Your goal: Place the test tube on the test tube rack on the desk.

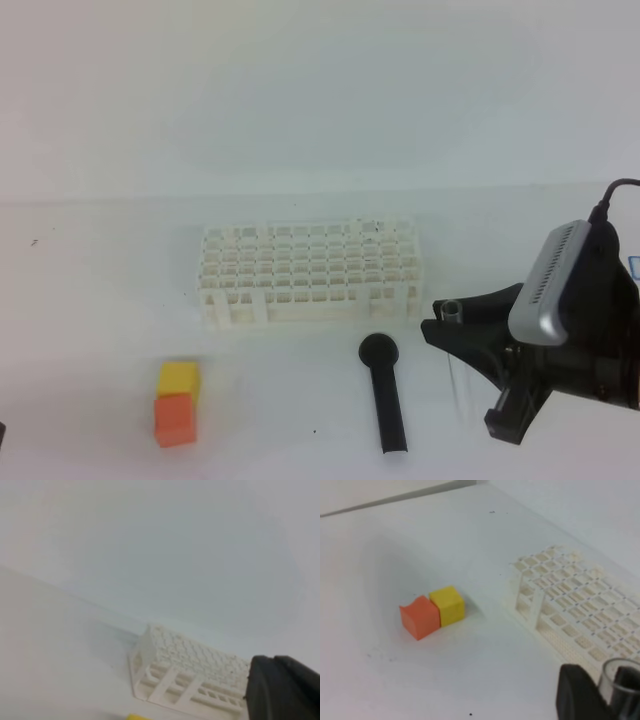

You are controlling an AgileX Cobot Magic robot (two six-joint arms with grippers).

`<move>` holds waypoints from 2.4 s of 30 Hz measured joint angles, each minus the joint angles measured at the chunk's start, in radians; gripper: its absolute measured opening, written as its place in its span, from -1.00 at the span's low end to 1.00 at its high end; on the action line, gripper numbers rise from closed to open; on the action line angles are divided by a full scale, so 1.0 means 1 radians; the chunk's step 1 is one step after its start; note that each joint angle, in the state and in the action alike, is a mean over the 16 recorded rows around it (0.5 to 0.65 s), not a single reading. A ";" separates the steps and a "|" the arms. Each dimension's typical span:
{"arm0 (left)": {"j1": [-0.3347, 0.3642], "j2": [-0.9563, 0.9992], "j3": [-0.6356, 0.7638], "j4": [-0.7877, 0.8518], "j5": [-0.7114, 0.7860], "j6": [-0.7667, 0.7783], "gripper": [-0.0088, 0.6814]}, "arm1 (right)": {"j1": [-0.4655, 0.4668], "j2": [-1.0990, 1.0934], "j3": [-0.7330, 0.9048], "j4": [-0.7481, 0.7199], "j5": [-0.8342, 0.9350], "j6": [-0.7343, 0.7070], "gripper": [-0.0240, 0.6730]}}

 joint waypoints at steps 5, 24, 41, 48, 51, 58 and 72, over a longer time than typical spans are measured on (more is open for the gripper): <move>0.000 0.000 0.000 -0.009 -0.027 0.001 -0.98 | 0.000 0.000 0.000 -0.001 -0.003 0.009 -0.58; 0.000 0.000 0.000 -0.011 -0.041 0.000 -0.98 | 0.000 0.000 0.000 -0.002 -0.002 -0.008 -0.58; 0.000 0.000 0.000 -0.011 -0.042 -0.003 -0.98 | 0.015 0.038 -0.001 0.289 0.000 -0.166 -0.58; 0.000 0.000 0.000 -0.011 -0.042 0.001 -0.98 | 0.094 0.132 -0.047 0.665 0.002 -0.488 -0.58; 0.000 0.000 0.000 -0.011 -0.042 0.003 -0.98 | 0.144 0.193 -0.102 0.799 -0.004 -0.623 -0.58; 0.000 0.000 0.000 -0.011 -0.042 0.007 -0.98 | 0.245 0.372 -0.322 0.944 -0.028 -0.782 -0.58; 0.000 0.000 0.000 -0.010 -0.042 -0.002 -0.98 | 0.317 0.740 -0.784 0.923 -0.075 -0.682 -0.58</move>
